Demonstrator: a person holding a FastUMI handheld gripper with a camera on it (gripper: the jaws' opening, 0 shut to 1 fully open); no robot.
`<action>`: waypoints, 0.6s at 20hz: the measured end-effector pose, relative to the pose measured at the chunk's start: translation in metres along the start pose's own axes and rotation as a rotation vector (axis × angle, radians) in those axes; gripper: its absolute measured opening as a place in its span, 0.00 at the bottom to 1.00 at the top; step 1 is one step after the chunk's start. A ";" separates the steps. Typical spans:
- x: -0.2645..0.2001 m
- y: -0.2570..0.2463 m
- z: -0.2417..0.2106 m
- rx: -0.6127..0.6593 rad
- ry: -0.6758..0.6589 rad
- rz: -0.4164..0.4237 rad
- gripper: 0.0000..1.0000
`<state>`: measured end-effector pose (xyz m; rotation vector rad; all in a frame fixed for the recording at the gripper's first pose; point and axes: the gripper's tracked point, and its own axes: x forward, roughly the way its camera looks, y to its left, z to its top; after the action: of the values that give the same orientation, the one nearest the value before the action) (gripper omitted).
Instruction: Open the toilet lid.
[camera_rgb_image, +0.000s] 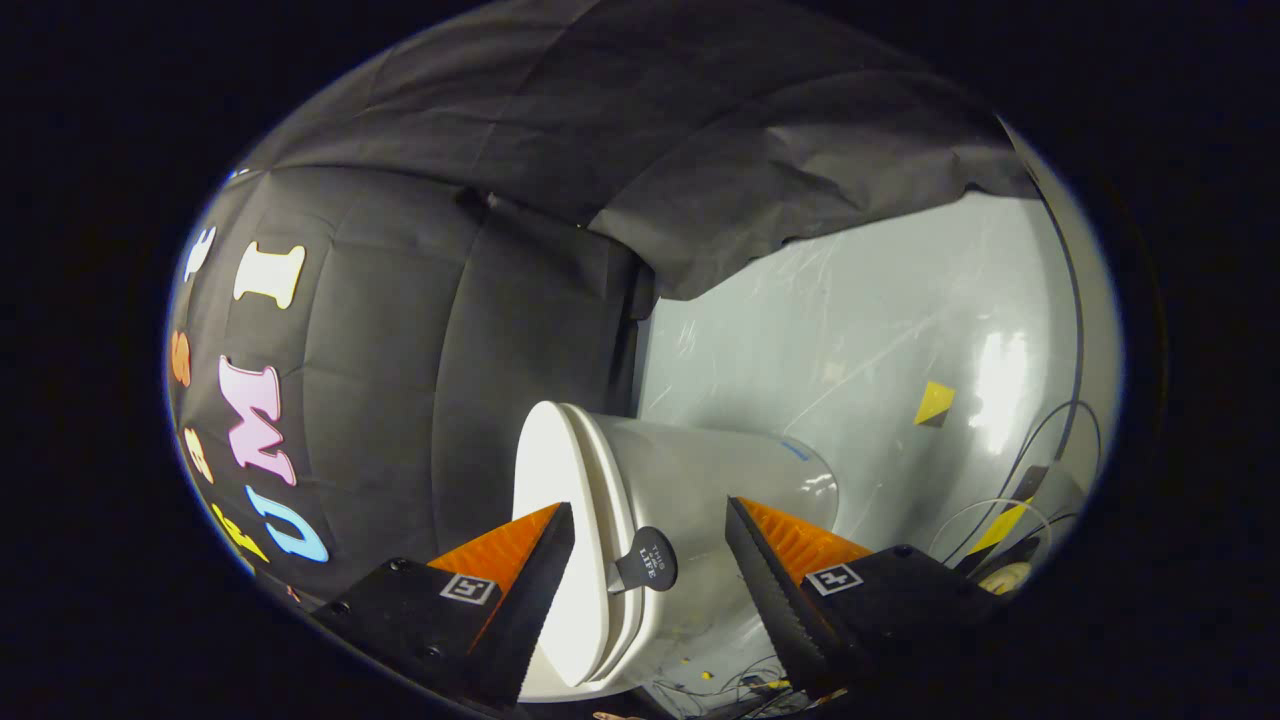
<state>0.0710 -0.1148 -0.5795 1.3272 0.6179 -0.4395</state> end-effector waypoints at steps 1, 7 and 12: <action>0.004 -0.003 -0.006 0.014 0.008 0.004 0.95; 0.018 -0.002 -0.033 0.087 0.072 0.058 0.62; 0.020 0.009 -0.033 0.158 0.056 0.149 0.17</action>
<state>0.0867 -0.0794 -0.5895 1.5288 0.5340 -0.3355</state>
